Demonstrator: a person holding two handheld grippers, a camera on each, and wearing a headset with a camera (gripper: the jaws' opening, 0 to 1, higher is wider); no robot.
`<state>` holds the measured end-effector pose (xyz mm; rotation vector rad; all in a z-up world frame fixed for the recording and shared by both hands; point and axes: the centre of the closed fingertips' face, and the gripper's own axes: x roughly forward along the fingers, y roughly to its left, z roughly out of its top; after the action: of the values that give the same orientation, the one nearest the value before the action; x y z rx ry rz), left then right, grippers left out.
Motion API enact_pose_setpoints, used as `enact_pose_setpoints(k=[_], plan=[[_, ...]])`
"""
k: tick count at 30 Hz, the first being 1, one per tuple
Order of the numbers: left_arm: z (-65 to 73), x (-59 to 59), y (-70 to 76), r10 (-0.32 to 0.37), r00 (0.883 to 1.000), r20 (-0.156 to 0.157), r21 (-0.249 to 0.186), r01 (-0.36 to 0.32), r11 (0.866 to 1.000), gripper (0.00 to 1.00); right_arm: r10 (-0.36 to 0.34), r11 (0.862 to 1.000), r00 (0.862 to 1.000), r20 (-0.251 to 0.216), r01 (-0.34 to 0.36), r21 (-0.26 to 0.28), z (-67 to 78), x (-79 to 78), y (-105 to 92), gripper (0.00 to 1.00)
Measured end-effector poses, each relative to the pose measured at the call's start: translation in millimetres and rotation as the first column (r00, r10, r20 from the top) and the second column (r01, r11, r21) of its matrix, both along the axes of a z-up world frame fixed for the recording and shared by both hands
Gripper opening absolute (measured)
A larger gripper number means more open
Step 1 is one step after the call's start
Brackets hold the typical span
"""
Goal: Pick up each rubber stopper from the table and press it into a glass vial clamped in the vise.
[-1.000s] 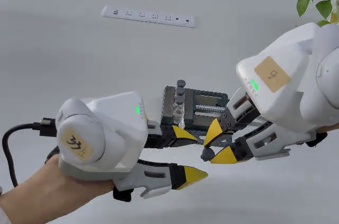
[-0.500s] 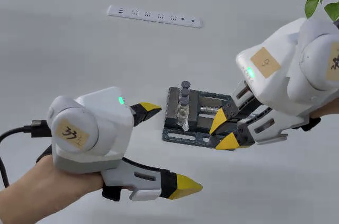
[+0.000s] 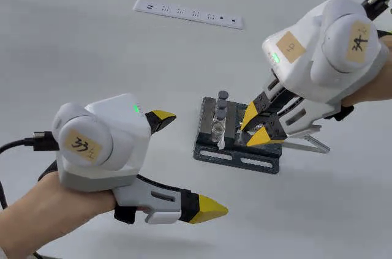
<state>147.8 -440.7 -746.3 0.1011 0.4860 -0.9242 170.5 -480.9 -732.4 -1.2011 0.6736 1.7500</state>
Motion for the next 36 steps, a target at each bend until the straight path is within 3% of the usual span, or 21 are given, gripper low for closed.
enact_pose_setpoints(k=[13,25,36], plan=[[-3.4,-3.1,7.8,0.046,0.999,-0.016,-0.003,-0.046,0.999,0.99,0.103,0.994,0.993,0.051,-0.102,-0.025,-6.2,23.9,24.3,0.05],[-4.4,-2.5,19.2,0.083,0.996,-0.020,-0.002,-0.083,0.997,0.99,0.150,0.986,0.988,0.047,-0.146,-0.082,-21.8,34.7,27.1,0.05],[-4.1,-4.7,19.7,0.092,0.995,-0.030,-0.003,-0.092,0.996,0.99,0.181,0.977,0.983,0.042,-0.174,-0.122,-30.2,34.2,23.1,0.05]])
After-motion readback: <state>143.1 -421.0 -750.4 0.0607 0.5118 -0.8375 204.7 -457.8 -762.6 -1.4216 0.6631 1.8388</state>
